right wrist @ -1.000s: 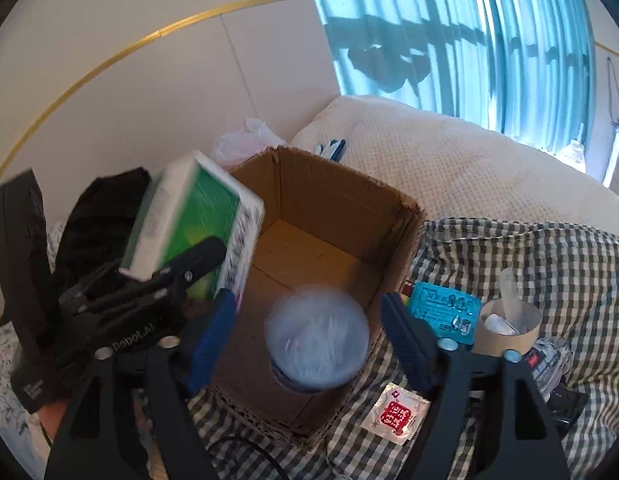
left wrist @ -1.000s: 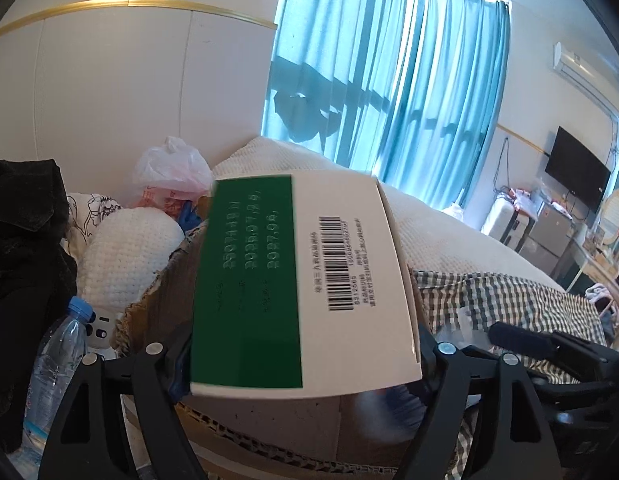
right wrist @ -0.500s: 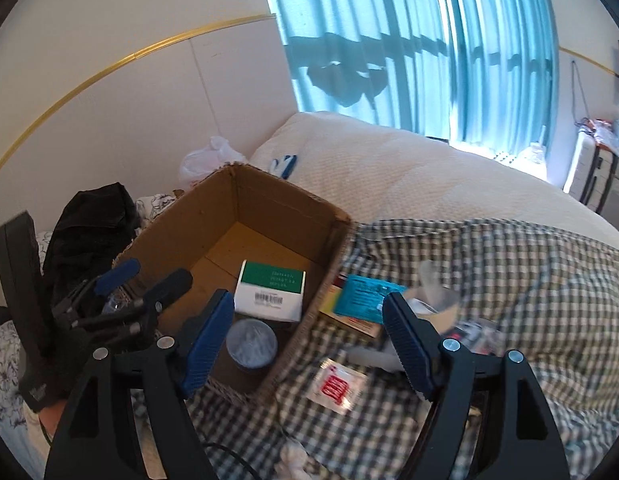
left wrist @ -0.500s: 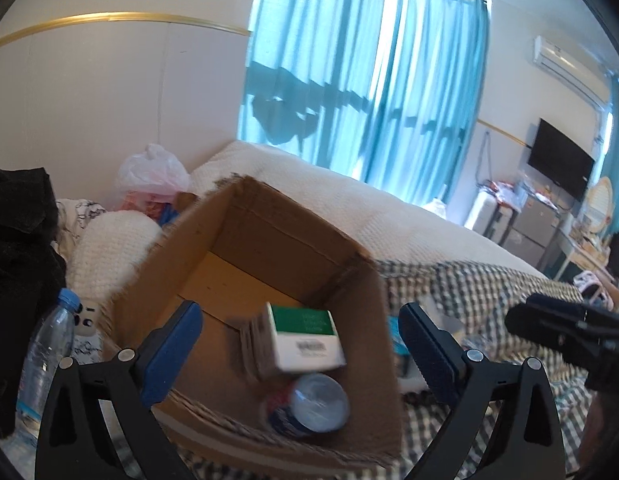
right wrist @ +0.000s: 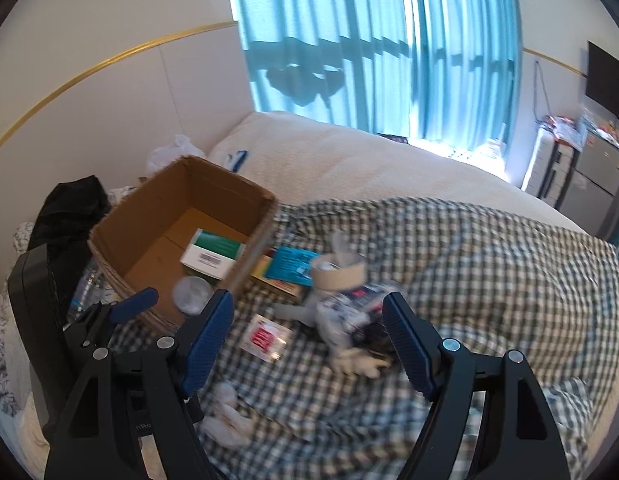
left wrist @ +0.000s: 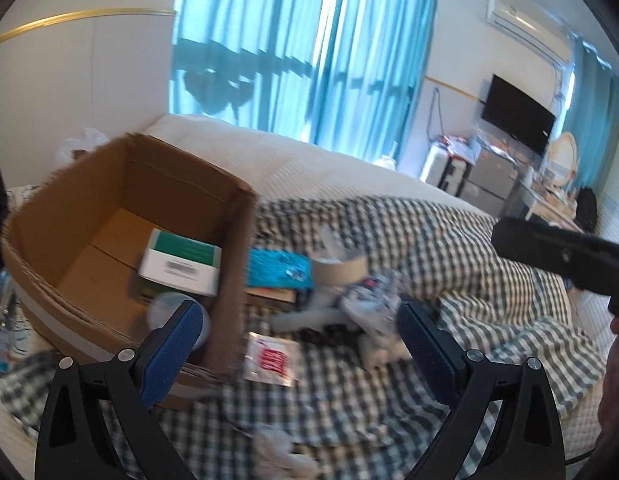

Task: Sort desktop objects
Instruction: 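Move both grippers back toward the pile of items on the bedspread, then grasp the floral tissue pack with the left gripper while the right grasps the black glasses case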

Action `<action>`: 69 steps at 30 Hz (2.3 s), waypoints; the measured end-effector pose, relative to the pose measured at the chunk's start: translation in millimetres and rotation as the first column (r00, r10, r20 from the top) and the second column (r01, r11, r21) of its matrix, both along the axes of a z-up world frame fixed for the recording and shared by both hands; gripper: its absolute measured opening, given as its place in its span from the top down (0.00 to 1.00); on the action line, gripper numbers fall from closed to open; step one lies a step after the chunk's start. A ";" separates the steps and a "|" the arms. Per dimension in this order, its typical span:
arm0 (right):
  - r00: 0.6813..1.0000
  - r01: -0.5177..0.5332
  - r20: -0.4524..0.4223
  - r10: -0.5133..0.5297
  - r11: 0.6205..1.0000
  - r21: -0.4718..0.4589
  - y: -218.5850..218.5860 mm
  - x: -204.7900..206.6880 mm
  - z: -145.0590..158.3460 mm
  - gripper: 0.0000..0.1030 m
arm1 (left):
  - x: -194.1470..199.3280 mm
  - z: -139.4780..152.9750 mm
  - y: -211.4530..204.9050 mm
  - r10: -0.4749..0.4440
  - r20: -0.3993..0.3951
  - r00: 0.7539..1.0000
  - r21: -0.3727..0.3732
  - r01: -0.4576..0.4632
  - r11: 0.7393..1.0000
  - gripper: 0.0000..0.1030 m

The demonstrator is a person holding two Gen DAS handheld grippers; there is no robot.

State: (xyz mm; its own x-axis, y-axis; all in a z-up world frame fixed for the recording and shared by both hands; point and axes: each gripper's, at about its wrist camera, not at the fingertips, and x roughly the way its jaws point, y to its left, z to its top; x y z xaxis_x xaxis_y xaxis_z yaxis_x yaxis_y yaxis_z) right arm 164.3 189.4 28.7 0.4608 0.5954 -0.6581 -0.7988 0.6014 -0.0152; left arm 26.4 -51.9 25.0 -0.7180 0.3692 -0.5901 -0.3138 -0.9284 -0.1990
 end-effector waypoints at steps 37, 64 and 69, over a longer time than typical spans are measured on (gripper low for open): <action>0.975 -0.070 -0.221 0.030 0.982 -0.174 -31.6 127.4 -109.8 0.10 | -63.1 -112.7 114.4 -0.191 0.202 0.961 0.016 0.191 0.981 0.83; 0.953 -0.129 -0.301 0.039 0.949 -0.287 23.4 122.9 -153.3 0.13 | -41.4 -99.1 62.6 -0.126 0.189 0.974 0.031 0.123 0.992 0.84; 0.949 -0.097 -0.315 0.004 0.954 -0.282 30.1 127.8 -158.3 0.22 | -45.1 -105.9 63.0 -0.133 0.214 0.968 0.036 0.128 0.991 0.84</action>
